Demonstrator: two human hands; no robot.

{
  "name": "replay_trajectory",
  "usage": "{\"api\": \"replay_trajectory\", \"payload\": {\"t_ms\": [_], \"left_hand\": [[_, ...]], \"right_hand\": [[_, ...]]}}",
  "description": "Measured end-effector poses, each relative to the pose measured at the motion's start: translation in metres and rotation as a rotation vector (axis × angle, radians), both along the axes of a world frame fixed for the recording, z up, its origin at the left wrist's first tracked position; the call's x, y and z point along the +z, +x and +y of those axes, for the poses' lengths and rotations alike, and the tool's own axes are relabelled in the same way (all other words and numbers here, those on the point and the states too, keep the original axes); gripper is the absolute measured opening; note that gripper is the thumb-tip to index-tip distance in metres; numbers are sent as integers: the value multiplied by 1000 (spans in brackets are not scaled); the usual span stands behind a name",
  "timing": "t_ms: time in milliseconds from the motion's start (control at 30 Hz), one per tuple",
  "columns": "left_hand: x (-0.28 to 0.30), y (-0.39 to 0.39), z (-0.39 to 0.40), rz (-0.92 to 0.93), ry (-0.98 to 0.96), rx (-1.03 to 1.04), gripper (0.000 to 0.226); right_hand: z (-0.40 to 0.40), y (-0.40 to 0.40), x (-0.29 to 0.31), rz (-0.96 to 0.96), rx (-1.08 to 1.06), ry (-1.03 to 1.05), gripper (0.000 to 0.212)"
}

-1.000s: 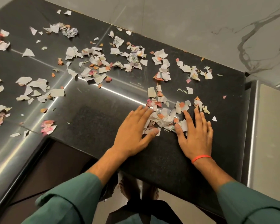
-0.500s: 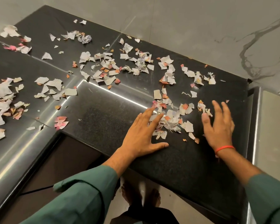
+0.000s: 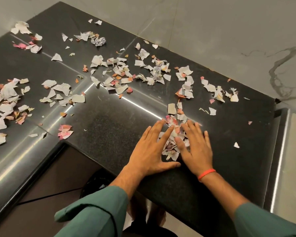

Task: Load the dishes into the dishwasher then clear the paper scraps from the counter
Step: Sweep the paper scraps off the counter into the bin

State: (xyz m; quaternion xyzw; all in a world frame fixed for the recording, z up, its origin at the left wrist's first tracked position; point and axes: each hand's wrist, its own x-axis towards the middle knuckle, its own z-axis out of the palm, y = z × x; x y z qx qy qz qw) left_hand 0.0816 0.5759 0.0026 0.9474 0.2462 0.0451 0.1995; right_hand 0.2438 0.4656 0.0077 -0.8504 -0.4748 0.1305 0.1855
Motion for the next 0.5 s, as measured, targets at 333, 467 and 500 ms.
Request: {"api": "replay_trajectory", "payload": {"t_ms": [333,467,500], "left_hand": [[2,6,1,34,13,137,113],[-1,7,2,28,21,206,111],[-2,7,2,26,20,205,110]], "right_hand": [[71,40,7,134,126,69,80],[67,39,7,10,389,-14,86],[60,38,9,47,447,-26,92]]}}
